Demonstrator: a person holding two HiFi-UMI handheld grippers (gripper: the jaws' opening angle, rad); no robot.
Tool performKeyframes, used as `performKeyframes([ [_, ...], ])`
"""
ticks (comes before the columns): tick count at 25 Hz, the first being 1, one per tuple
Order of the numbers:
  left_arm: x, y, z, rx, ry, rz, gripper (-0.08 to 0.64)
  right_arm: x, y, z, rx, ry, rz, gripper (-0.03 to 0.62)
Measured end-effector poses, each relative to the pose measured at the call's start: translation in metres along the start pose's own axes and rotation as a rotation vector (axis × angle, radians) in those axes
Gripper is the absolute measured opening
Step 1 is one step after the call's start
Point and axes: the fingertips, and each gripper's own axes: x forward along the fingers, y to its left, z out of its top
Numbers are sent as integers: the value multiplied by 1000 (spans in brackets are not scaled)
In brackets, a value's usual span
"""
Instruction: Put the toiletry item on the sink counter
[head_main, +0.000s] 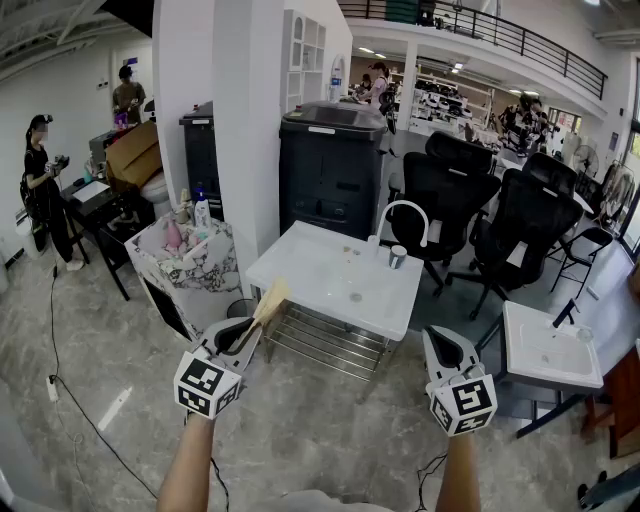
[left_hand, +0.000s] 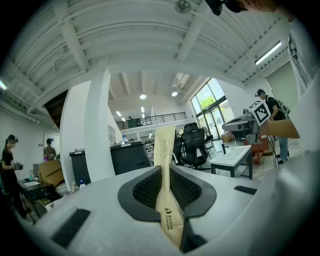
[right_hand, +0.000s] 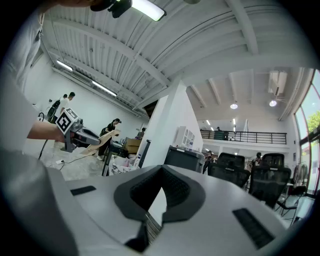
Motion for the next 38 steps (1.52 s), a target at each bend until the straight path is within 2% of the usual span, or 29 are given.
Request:
performKeyframes([
  [10,-3,17,-7,-1,4,-15,48,13,19,-5,17,27,17,-5],
  [16,-13,25,-26,3,30,-60,48,11,37,2,96,8,16,-5],
  [25,-2,63,-42,-20,38,-29,48,52,37,-8,91,45,12,-5],
  [31,46,88,-64,-36,69,-16,48,105,12,-36,88,54,8,-4],
  [38,169,125,-73,-31,99,0,49,195,-62,-79,91,59,19,-5],
])
